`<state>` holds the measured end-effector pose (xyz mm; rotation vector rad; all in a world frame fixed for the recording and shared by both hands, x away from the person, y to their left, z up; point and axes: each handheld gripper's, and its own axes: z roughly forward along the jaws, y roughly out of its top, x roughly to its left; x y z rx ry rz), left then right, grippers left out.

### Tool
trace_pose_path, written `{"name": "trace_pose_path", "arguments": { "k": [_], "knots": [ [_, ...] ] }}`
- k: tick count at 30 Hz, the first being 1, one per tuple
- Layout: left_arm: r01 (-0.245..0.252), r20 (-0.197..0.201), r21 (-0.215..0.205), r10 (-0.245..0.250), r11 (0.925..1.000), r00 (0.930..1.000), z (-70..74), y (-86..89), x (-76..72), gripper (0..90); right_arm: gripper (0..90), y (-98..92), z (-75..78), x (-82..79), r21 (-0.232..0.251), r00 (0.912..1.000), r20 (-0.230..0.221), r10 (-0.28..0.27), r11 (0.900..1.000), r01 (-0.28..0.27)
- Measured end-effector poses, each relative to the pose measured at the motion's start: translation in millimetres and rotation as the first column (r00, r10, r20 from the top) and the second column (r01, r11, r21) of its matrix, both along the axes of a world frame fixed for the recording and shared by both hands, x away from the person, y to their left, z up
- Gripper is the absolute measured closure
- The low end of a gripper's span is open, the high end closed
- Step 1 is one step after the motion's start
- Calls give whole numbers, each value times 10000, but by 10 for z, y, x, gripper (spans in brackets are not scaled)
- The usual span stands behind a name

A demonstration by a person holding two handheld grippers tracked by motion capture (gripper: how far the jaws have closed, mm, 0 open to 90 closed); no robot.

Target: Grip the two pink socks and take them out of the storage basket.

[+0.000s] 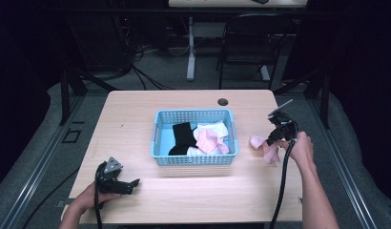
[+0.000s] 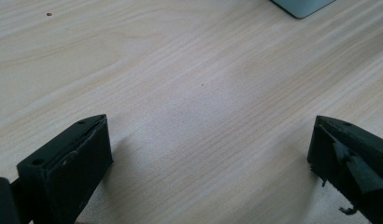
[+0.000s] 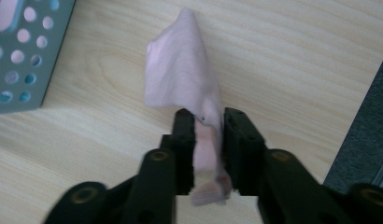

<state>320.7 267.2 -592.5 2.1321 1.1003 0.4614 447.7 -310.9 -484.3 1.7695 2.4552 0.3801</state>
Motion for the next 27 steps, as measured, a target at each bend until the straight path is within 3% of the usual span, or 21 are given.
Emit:
{"name": "trace_pose_path", "arguments": {
  "k": [6,12,14,19,23,27],
  "knots": [
    [3,-1,2,-3,10000,10000,0,0,0,0,410,-60,110,-108,265,9979,624,-199,9995,183],
    [0,-3,-1,0,10000,10000,0,0,0,0,270,-98,241,-254,436,9917,1226,-376,9985,324],
    [-1,-2,0,1,10000,10000,0,0,0,0,201,-105,284,-285,370,9918,1252,-252,9991,207],
    [-3,-2,2,3,10000,10000,0,0,0,0,63,-95,408,-355,900,9886,1503,-80,9959,-56],
    [-4,-2,-1,4,10000,10000,0,0,0,0,0,-21,499,-394,1013,9855,1695,17,9947,-191],
    [-1,0,1,1,10000,10000,0,0,0,0,0,107,613,-415,1130,9803,1935,386,9917,-614]
  ]
}}
